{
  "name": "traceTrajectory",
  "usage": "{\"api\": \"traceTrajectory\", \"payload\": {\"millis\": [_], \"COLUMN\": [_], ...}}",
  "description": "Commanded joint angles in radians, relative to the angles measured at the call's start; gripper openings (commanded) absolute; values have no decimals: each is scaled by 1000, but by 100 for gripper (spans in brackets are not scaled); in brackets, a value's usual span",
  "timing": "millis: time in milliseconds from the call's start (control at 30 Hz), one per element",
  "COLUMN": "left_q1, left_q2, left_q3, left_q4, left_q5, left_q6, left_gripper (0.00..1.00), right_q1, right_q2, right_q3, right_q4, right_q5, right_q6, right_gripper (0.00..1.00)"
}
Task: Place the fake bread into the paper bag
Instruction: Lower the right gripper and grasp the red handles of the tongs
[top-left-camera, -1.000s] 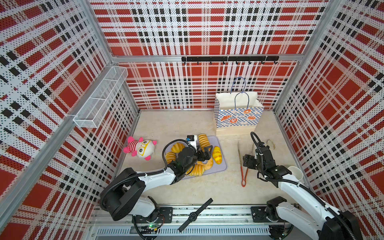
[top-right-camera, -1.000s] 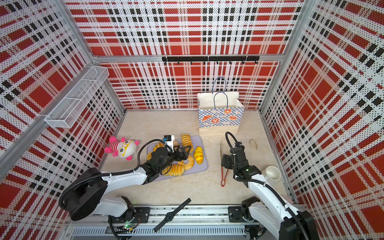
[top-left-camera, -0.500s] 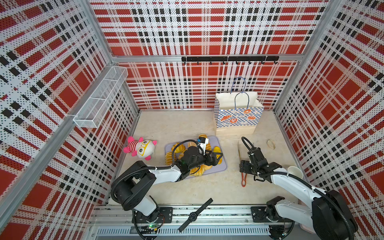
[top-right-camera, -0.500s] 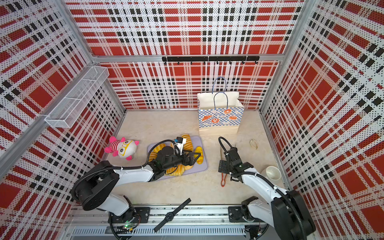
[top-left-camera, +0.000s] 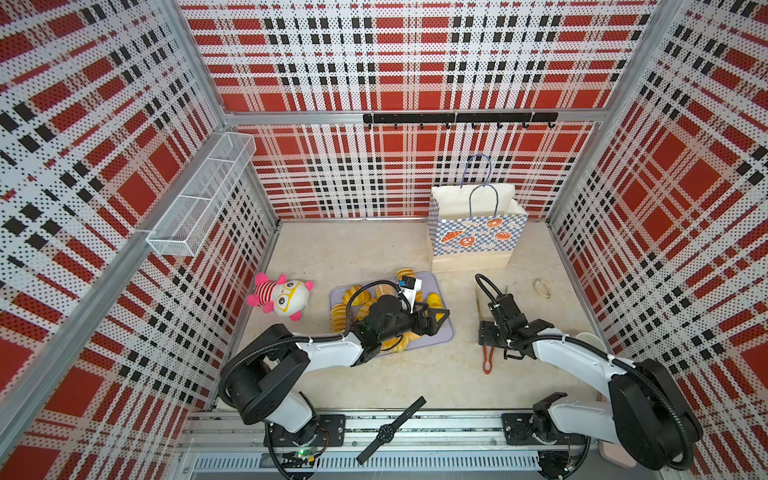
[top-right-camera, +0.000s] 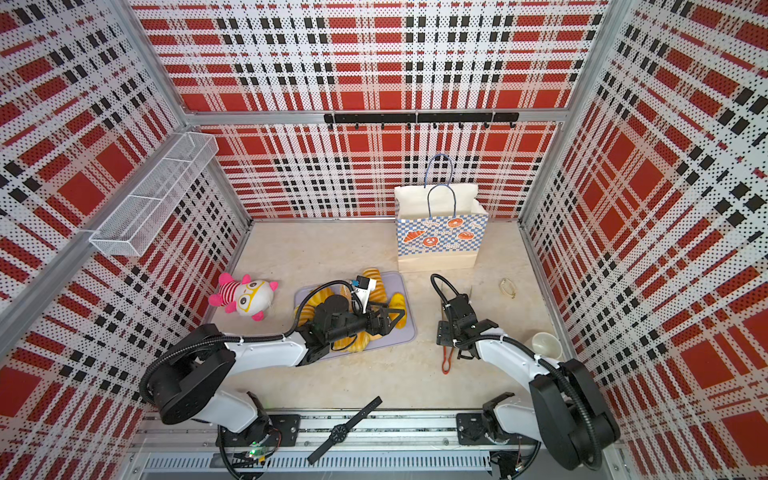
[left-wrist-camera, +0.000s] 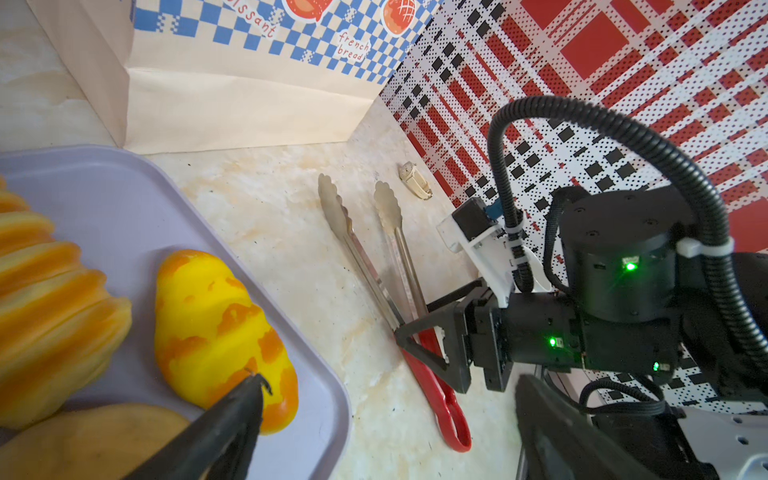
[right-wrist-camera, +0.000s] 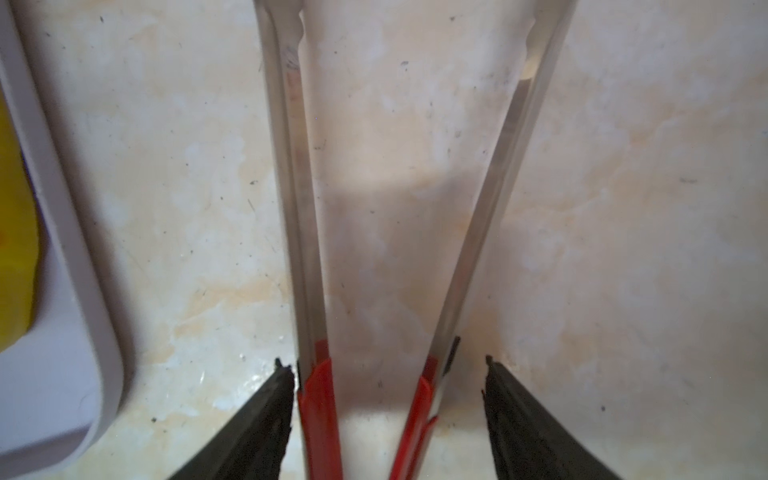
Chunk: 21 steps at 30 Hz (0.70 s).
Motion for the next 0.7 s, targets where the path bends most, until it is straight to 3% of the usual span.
{"api": "traceTrajectory", "payload": {"millis": [0, 267, 667], "left_q1": [-7, -7, -7], "left_q2": [-23, -32, -40], "left_q3": [19, 14, 7], "left_q4": [15, 14, 15], "left_q5": [1, 0, -20], "left_q6": [14, 18, 30], "left_gripper": [96, 96, 96], "right_q1": [20, 52, 53], "right_q2": [18, 72, 47], "right_q3": [26, 44, 11], "right_q4": [21, 22, 66], "right_q5": [44, 93, 96], "right_q6": [9, 42, 67], "right_gripper": [74, 74, 52]}}
